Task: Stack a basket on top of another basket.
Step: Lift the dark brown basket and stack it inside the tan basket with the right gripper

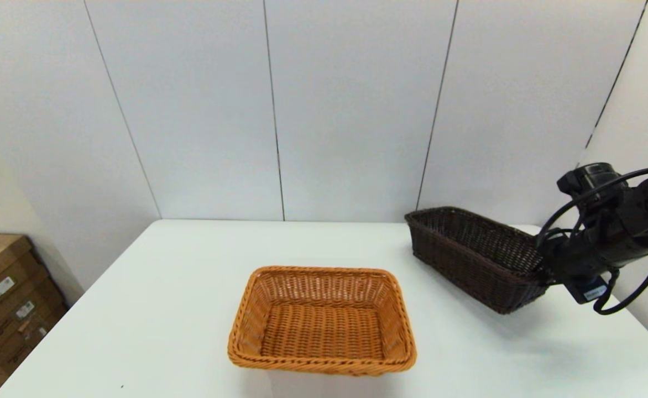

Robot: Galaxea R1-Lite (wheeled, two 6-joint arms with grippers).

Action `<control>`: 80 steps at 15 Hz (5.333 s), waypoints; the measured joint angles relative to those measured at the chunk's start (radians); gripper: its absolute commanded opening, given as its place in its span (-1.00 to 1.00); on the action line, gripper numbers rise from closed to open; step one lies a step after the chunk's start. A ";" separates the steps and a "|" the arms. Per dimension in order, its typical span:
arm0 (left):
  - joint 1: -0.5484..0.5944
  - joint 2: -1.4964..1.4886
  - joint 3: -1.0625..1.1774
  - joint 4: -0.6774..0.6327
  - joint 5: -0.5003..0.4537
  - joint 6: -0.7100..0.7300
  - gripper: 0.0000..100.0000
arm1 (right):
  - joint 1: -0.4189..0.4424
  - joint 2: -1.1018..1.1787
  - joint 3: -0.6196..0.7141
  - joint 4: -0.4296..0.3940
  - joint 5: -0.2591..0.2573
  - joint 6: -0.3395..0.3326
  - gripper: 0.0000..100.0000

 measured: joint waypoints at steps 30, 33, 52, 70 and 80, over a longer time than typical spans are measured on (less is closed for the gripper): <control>0.000 0.000 0.000 0.000 -0.001 0.000 1.00 | 0.446 -0.488 0.064 0.119 0.217 -0.160 -1.00; 0.000 0.000 0.000 0.000 0.000 0.000 1.00 | 0.557 -0.509 0.068 0.113 0.273 -0.186 -1.00; 0.000 0.000 0.000 0.000 0.000 0.000 1.00 | 0.651 -0.304 0.023 0.003 0.320 -0.220 -1.00; 0.000 0.000 0.000 0.000 0.000 0.001 1.00 | 0.627 -0.176 -0.017 -0.081 0.251 -0.216 -1.00; 0.000 0.000 0.000 0.000 0.000 0.001 1.00 | 0.597 -0.129 -0.012 -0.119 0.223 -0.213 -1.00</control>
